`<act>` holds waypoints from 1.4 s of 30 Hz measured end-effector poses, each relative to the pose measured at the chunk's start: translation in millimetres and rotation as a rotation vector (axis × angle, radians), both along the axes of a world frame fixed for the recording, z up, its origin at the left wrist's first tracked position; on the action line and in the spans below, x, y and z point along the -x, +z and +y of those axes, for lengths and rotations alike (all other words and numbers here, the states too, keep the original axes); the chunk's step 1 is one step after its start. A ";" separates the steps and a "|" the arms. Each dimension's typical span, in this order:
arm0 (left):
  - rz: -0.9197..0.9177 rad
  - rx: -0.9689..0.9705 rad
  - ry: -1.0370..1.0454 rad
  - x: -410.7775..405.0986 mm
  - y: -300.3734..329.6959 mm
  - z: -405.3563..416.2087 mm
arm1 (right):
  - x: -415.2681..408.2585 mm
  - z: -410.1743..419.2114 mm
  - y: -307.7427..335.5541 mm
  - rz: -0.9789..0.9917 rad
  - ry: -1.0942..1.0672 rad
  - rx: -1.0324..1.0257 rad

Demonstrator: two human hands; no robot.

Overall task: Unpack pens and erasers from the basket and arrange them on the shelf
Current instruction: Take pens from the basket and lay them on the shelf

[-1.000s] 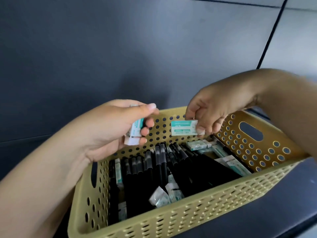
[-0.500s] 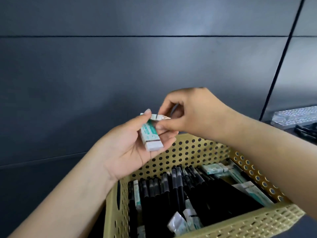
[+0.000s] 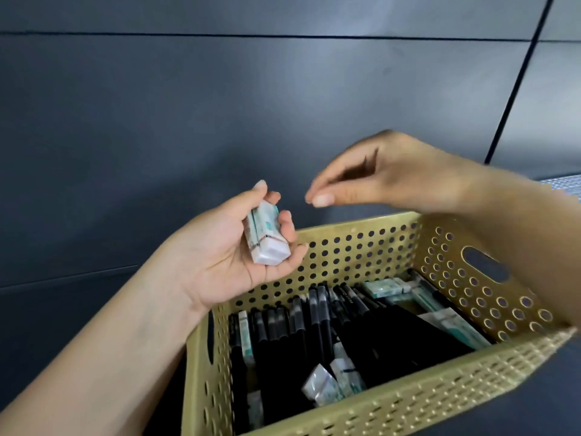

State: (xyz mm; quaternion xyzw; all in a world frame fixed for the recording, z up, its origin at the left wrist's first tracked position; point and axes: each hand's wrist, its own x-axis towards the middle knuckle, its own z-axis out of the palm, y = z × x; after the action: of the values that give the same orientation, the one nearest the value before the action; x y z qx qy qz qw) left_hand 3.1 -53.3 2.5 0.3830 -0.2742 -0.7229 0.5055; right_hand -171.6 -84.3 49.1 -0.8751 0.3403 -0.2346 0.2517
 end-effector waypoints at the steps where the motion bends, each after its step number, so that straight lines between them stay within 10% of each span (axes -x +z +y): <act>1: -0.022 0.002 -0.018 -0.3 -0.5 0.5 | 8.5 -6.5 0.7 0.218 -0.071 -0.049; 5: -0.085 0.043 -0.095 -0.1 -3.0 -0.6 | 31.6 -26.4 -26.7 0.737 -0.159 -0.219; 23: -0.181 0.165 -0.215 -0.8 -6.1 4.3 | 29.3 -35.1 -72.8 1.146 -0.076 -0.031; 34: -0.238 0.163 -0.212 -2.5 -8.6 -0.4 | 40.6 -44.7 -63.6 0.968 -0.156 -0.137; 42: 0.000 0.132 0.097 3.1 -1.3 -0.8 | 22.9 -14.3 -17.2 -0.137 -0.098 -0.607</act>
State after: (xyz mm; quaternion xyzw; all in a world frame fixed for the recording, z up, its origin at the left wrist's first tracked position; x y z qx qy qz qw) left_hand 0.0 -54.1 1.2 0.3616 -0.3025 -0.6778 0.5641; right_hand -194.5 -98.6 31.9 -0.7248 0.4187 -0.1929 0.5120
